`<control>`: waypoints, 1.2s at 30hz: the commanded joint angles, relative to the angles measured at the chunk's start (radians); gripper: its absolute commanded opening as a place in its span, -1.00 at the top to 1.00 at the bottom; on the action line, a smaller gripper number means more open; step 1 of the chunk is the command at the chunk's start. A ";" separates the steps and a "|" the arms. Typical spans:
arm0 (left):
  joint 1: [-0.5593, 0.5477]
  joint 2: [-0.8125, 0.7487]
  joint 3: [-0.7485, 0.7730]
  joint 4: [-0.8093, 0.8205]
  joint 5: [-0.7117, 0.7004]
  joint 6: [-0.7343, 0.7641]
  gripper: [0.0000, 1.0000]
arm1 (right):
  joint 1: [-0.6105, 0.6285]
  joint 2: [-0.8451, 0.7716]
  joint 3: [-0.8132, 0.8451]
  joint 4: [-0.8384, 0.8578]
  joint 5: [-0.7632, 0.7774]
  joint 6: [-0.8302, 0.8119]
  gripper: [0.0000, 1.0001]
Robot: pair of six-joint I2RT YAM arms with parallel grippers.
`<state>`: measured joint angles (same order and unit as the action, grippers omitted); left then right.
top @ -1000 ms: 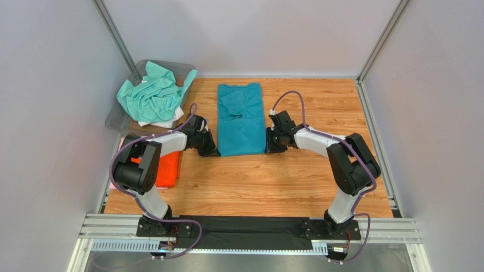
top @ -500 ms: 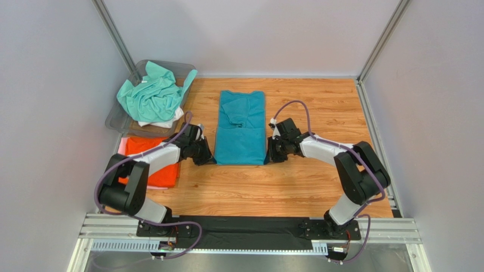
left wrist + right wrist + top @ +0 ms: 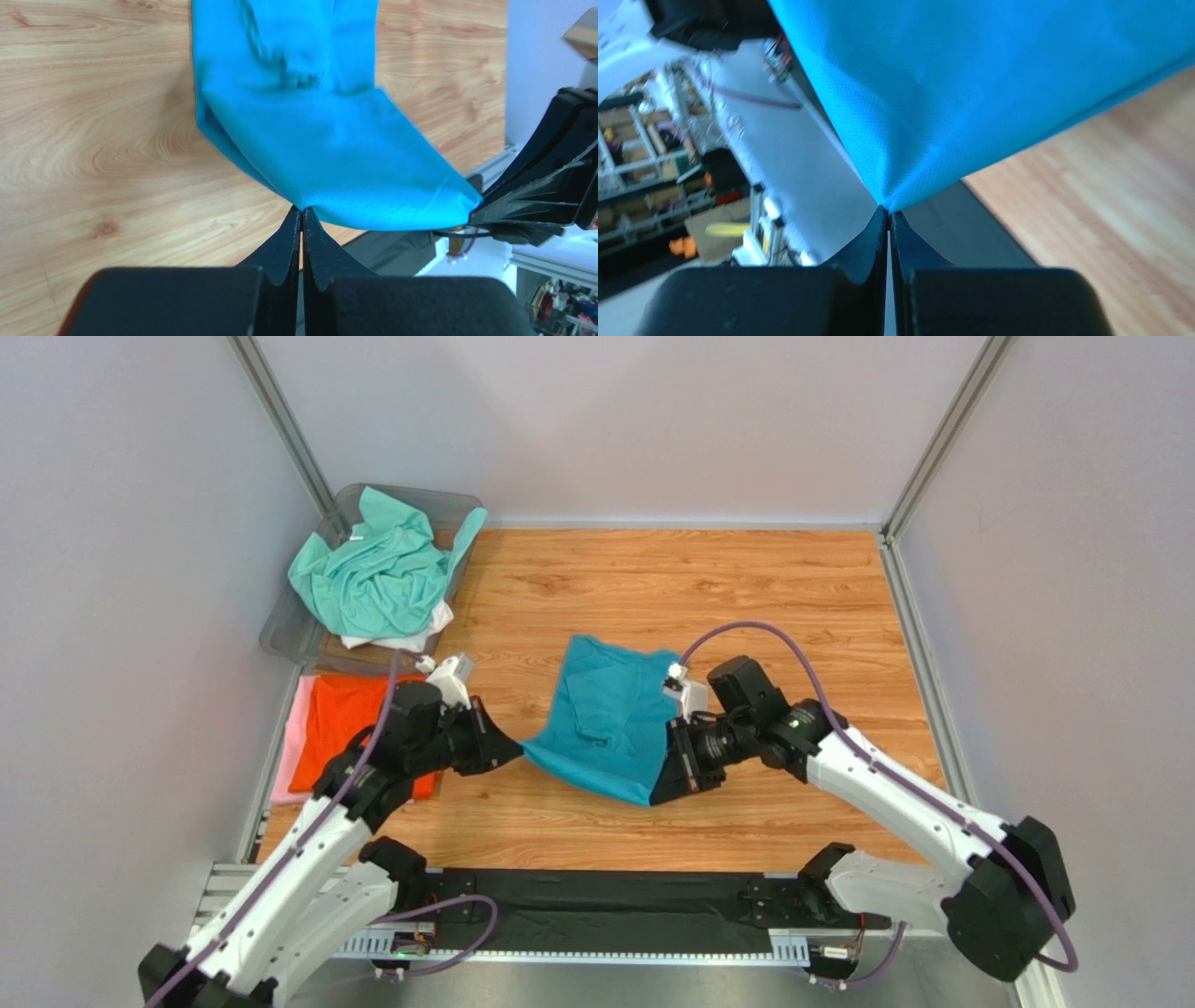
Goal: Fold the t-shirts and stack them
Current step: Fold the tshirt
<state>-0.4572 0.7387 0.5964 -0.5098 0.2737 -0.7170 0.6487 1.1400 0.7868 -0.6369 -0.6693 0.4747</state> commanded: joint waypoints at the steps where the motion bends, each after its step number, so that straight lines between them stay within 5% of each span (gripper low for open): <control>1: -0.009 -0.140 0.011 -0.121 -0.016 -0.042 1.00 | 0.038 -0.090 -0.011 -0.089 -0.145 0.089 0.99; 9: -0.009 -0.268 0.055 -0.138 -0.014 -0.058 1.00 | 0.040 -0.216 -0.015 -0.075 -0.200 0.202 0.99; 23: -0.009 -0.013 0.144 0.043 0.041 0.001 1.00 | -0.009 -0.270 -0.044 -0.095 -0.081 0.239 1.00; 36: -0.009 0.247 0.227 0.198 0.025 0.031 1.00 | -0.289 -0.157 -0.050 -0.113 -0.164 0.076 1.00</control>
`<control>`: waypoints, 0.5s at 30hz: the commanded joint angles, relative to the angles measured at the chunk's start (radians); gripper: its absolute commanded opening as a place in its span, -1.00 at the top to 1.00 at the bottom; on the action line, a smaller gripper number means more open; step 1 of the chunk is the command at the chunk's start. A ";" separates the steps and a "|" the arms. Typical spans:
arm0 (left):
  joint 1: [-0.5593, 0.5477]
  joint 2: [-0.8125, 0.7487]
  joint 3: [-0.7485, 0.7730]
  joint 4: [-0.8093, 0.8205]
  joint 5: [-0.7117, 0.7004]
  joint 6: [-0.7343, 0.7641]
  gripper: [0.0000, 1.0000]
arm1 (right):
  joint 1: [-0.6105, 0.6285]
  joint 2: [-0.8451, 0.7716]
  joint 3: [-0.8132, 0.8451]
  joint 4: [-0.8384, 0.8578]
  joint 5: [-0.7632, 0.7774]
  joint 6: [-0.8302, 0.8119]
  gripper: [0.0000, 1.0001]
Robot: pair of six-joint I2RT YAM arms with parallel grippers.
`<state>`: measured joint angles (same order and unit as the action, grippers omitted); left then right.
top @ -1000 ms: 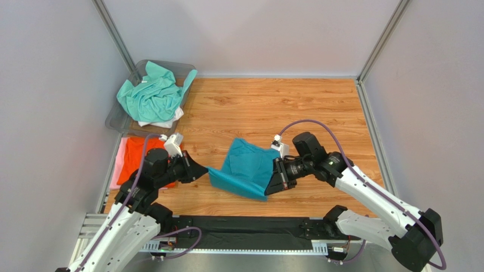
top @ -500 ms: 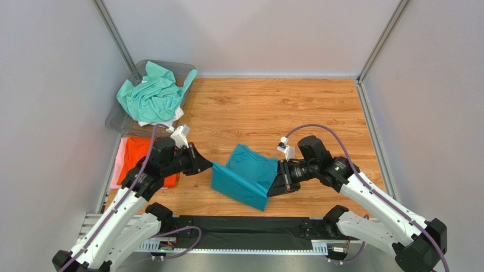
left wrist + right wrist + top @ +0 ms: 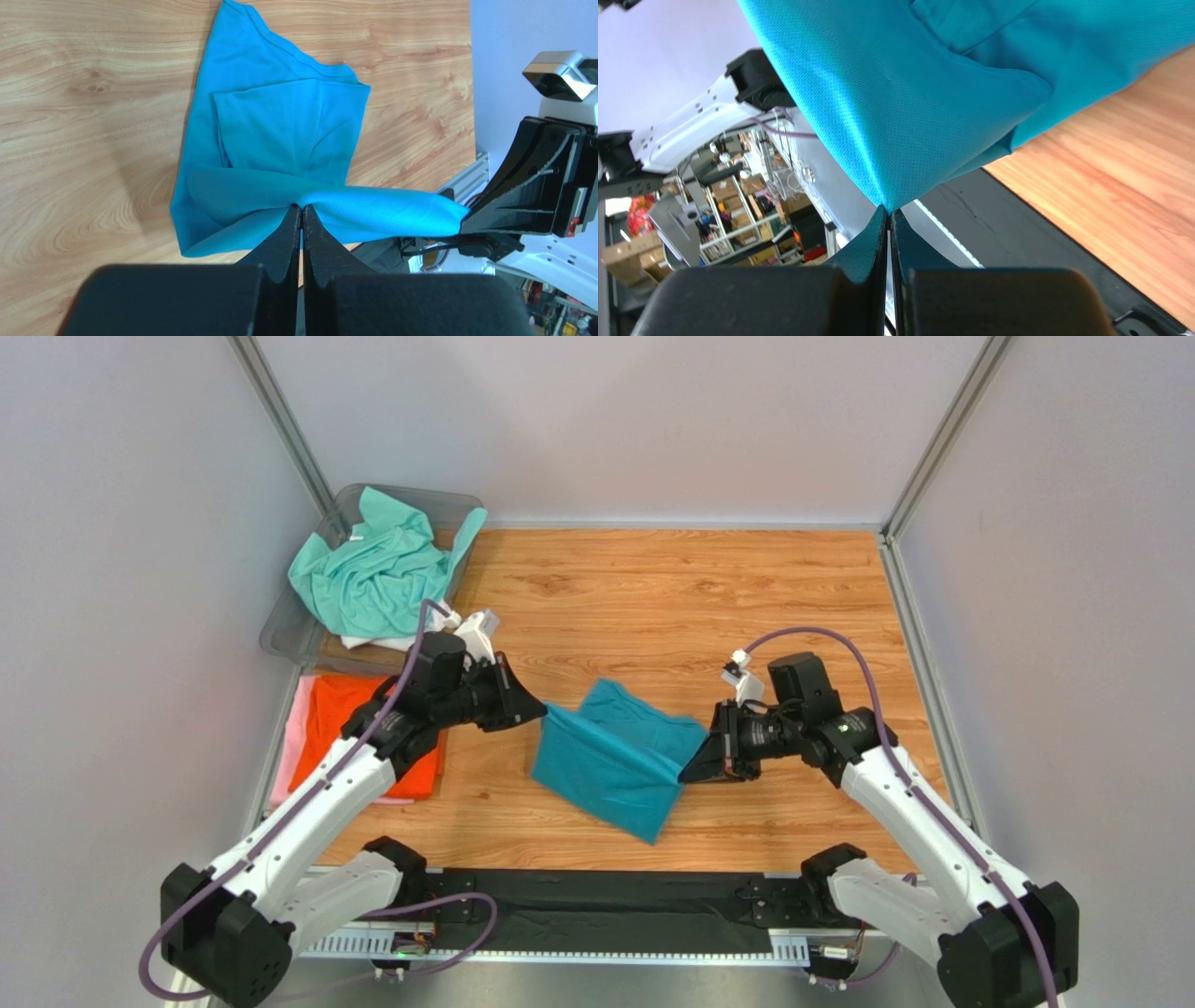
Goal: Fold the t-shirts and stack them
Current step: Fold the tshirt
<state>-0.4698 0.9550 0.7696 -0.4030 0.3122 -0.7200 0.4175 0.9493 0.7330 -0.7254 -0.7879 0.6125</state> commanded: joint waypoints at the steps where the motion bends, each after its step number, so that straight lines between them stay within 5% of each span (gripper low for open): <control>1: 0.003 0.071 0.062 0.110 -0.012 0.039 1.00 | -0.074 0.046 0.002 -0.023 -0.045 -0.072 1.00; 15: 0.000 0.539 0.293 0.248 0.100 0.059 1.00 | -0.282 0.239 -0.046 0.131 0.026 -0.106 1.00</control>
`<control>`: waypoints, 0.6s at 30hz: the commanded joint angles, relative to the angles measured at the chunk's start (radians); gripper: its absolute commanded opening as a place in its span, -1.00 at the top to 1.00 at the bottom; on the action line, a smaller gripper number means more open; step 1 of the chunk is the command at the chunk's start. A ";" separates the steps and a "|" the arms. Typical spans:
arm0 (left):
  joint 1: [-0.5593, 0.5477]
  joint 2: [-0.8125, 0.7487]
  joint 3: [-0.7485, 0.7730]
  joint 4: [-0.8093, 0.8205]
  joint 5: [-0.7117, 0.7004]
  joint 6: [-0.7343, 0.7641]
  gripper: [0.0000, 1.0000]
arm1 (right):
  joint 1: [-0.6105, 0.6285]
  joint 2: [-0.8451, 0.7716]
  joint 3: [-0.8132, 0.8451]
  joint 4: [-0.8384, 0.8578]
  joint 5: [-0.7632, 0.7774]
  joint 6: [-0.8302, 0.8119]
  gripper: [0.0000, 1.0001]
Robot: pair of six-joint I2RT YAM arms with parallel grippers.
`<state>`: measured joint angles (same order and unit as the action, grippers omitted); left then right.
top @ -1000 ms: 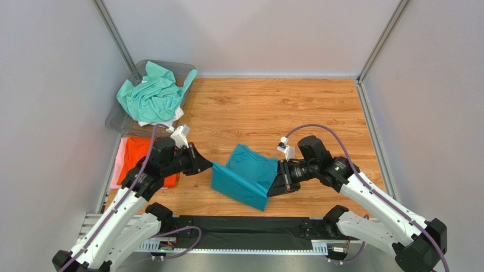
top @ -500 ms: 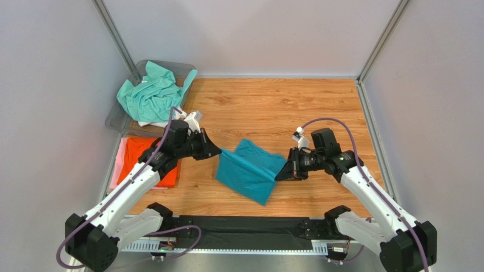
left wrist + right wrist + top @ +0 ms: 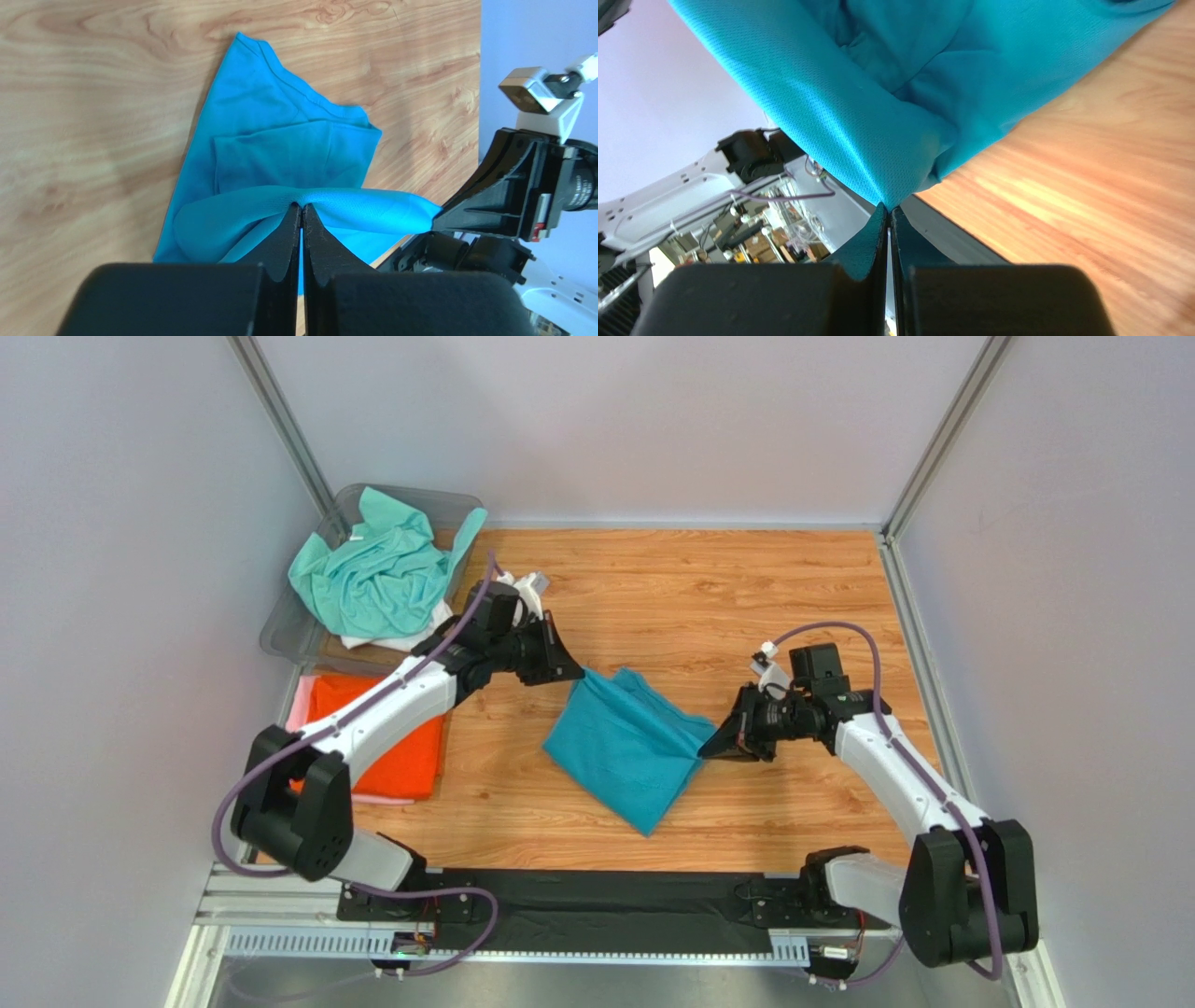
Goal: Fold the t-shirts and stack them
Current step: Fold the tshirt
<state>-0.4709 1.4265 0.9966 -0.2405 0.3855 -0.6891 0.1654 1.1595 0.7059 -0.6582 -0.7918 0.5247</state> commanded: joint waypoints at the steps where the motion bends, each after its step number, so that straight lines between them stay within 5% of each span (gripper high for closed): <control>1: 0.002 0.093 0.080 0.090 0.032 0.028 1.00 | -0.038 0.040 -0.023 0.083 0.049 -0.017 1.00; 18: -0.044 0.569 0.457 0.023 0.085 0.069 1.00 | -0.112 0.293 -0.020 0.266 0.353 0.034 1.00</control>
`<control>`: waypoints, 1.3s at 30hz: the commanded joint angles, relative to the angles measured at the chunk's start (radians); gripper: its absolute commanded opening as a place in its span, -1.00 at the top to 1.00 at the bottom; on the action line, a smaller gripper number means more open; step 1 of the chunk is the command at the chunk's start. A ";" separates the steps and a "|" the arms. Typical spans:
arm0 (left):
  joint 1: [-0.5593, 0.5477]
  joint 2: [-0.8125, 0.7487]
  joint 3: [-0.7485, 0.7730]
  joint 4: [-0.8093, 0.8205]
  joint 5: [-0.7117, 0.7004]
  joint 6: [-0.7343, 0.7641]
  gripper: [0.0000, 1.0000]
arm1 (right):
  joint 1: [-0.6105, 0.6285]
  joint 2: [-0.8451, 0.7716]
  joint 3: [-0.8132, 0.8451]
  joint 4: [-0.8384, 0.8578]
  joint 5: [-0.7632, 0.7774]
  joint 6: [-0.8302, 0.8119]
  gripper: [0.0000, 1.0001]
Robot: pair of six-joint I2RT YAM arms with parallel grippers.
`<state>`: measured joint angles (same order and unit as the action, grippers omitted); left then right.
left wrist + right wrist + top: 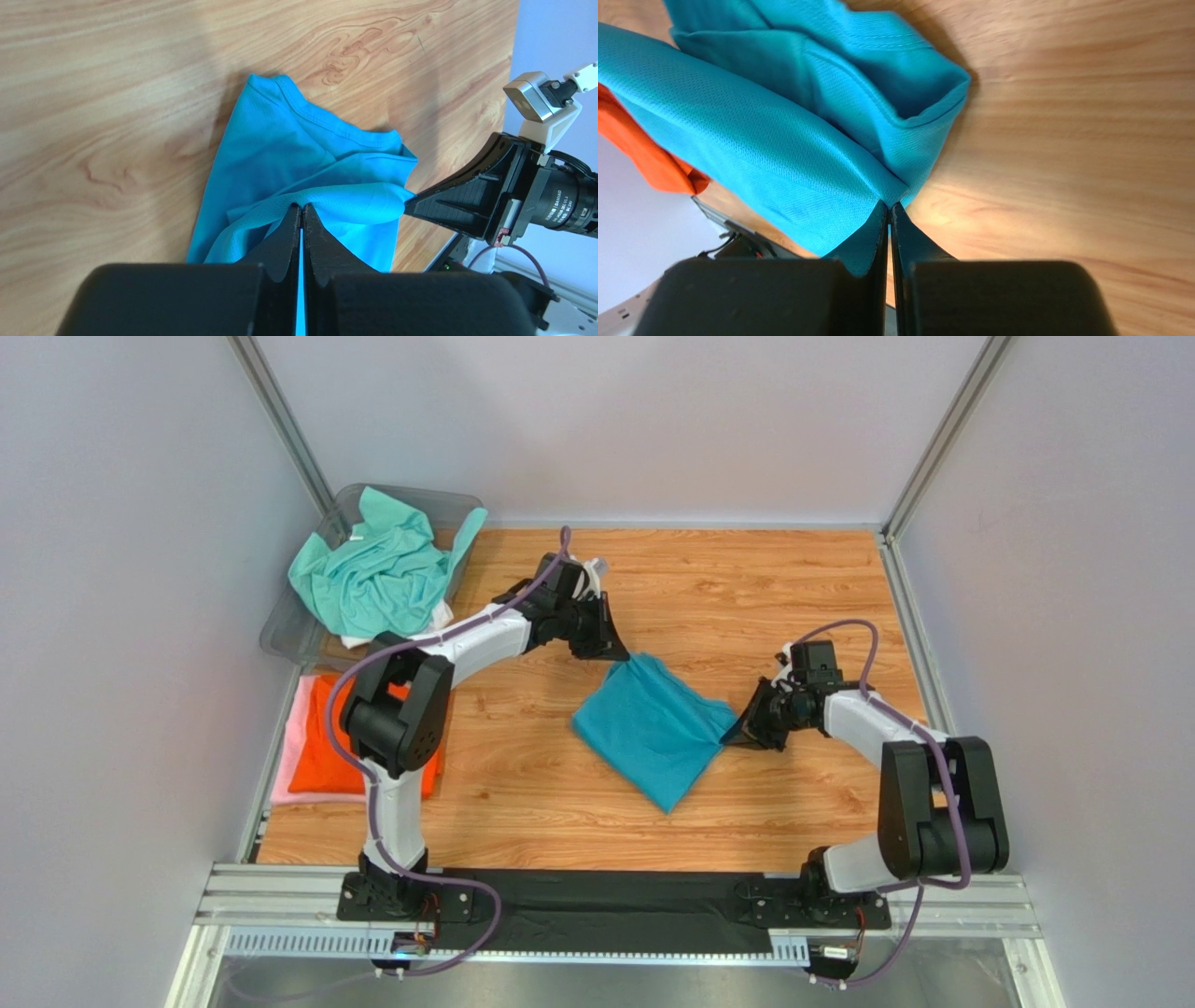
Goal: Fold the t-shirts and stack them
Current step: Fold the tshirt
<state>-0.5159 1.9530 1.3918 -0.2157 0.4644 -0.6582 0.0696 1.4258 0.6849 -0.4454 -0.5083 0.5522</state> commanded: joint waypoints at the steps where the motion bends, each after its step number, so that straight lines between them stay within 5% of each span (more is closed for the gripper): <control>1: -0.001 0.059 0.090 -0.008 0.006 0.043 1.00 | -0.020 0.041 0.005 0.056 0.074 0.008 1.00; 4: -0.001 0.119 0.144 -0.043 0.008 0.051 1.00 | -0.028 0.056 0.016 0.057 0.093 0.014 0.99; 7: -0.001 0.146 0.177 -0.079 0.007 0.060 0.78 | -0.028 0.041 0.034 0.050 0.106 0.011 0.61; 8: -0.001 0.136 0.180 -0.079 -0.006 0.062 0.60 | -0.028 0.032 0.050 0.036 0.105 0.005 0.40; 11: -0.001 0.091 0.179 -0.082 -0.030 0.075 -0.20 | -0.028 -0.031 0.073 -0.005 0.096 -0.014 0.18; 14: -0.003 0.025 0.171 -0.088 -0.044 0.089 -0.74 | -0.027 -0.122 0.102 -0.047 0.071 -0.038 -0.03; 15: -0.003 0.006 0.167 -0.091 -0.046 0.092 -0.76 | -0.027 -0.167 0.102 -0.056 0.042 -0.043 -0.11; 16: -0.006 -0.014 0.152 -0.094 -0.047 0.095 -0.79 | -0.027 -0.189 0.102 -0.064 0.025 -0.047 -0.29; 17: -0.009 -0.058 0.141 -0.100 -0.058 0.097 -0.82 | -0.024 -0.211 0.100 -0.078 0.007 -0.046 -0.99; 19: -0.016 -0.132 0.090 -0.108 -0.091 0.095 -0.99 | -0.016 -0.269 0.084 -0.081 -0.047 -0.041 -1.00; 26: -0.047 -0.359 -0.126 -0.107 -0.093 0.071 -0.99 | 0.145 -0.347 0.056 -0.044 -0.078 -0.018 -1.00; 32: -0.067 -0.496 -0.370 -0.004 -0.070 0.016 -0.99 | 0.268 -0.205 0.105 0.057 0.010 0.031 -1.00; 39: -0.072 -0.455 -0.392 0.052 -0.018 0.000 -0.99 | 0.289 0.053 0.218 0.137 0.066 0.040 -1.00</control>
<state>-0.5827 1.4811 0.9844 -0.2584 0.4034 -0.6399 0.3515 1.4185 0.8295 -0.3897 -0.5011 0.5797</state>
